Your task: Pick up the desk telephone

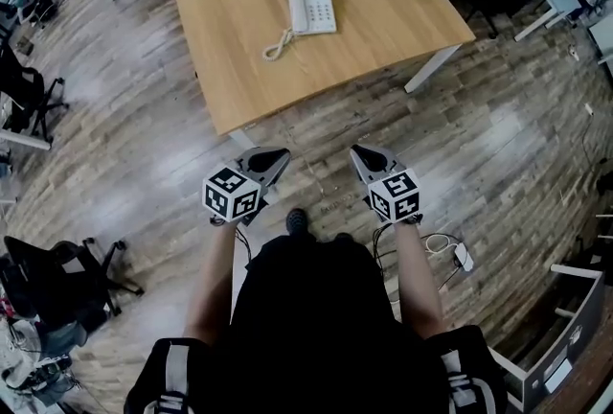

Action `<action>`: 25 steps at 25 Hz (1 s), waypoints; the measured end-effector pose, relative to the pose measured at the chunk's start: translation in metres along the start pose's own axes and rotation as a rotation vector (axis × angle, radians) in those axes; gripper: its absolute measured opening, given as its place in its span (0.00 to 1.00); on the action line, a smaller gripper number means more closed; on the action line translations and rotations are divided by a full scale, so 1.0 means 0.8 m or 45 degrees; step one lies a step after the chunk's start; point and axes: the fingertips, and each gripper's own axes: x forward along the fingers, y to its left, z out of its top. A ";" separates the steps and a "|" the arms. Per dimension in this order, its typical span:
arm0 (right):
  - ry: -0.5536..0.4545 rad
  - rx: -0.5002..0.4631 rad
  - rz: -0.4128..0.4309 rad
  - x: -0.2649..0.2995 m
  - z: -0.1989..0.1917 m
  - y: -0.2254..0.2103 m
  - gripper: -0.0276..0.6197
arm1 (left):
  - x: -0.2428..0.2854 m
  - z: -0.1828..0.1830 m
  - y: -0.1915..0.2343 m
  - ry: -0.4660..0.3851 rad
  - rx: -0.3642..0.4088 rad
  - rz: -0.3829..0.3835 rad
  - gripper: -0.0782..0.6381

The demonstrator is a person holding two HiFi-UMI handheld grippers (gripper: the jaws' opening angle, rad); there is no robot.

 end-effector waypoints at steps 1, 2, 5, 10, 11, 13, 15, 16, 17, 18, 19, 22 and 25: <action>0.000 0.002 -0.007 0.001 0.000 0.000 0.08 | 0.000 0.002 0.002 0.000 0.002 -0.007 0.13; -0.002 0.005 -0.015 0.002 0.001 0.000 0.08 | 0.001 0.004 0.004 0.000 0.005 -0.014 0.13; -0.004 0.013 -0.030 0.006 0.002 -0.002 0.08 | 0.004 0.006 0.009 0.005 0.011 -0.030 0.13; 0.012 0.025 -0.031 0.010 -0.003 -0.009 0.08 | 0.011 0.007 0.015 0.017 0.002 -0.038 0.13; 0.014 0.029 -0.029 0.012 -0.003 -0.011 0.08 | 0.011 0.006 0.017 0.020 -0.001 -0.035 0.13; 0.015 0.030 -0.021 0.017 -0.001 -0.014 0.08 | 0.012 0.005 0.021 0.027 -0.010 -0.022 0.13; 0.016 0.029 -0.006 0.021 -0.001 -0.019 0.08 | 0.015 0.004 0.025 0.030 -0.021 -0.006 0.13; 0.017 0.027 0.004 0.022 0.000 -0.023 0.08 | 0.018 0.005 0.026 0.030 -0.026 0.003 0.14; 0.017 0.023 0.014 0.025 0.001 -0.027 0.08 | 0.021 0.007 0.028 0.029 -0.029 0.014 0.13; 0.018 0.017 0.027 0.027 0.003 -0.032 0.08 | 0.025 0.009 0.030 0.026 -0.032 0.026 0.13; 0.019 0.011 0.040 0.031 0.005 -0.037 0.08 | 0.028 0.012 0.033 0.022 -0.035 0.040 0.13; 0.030 -0.004 0.070 0.039 0.010 -0.058 0.08 | 0.045 0.024 0.038 0.008 -0.048 0.067 0.13; 0.023 -0.009 0.088 0.042 0.021 -0.087 0.08 | 0.065 0.036 0.037 0.007 -0.048 0.085 0.13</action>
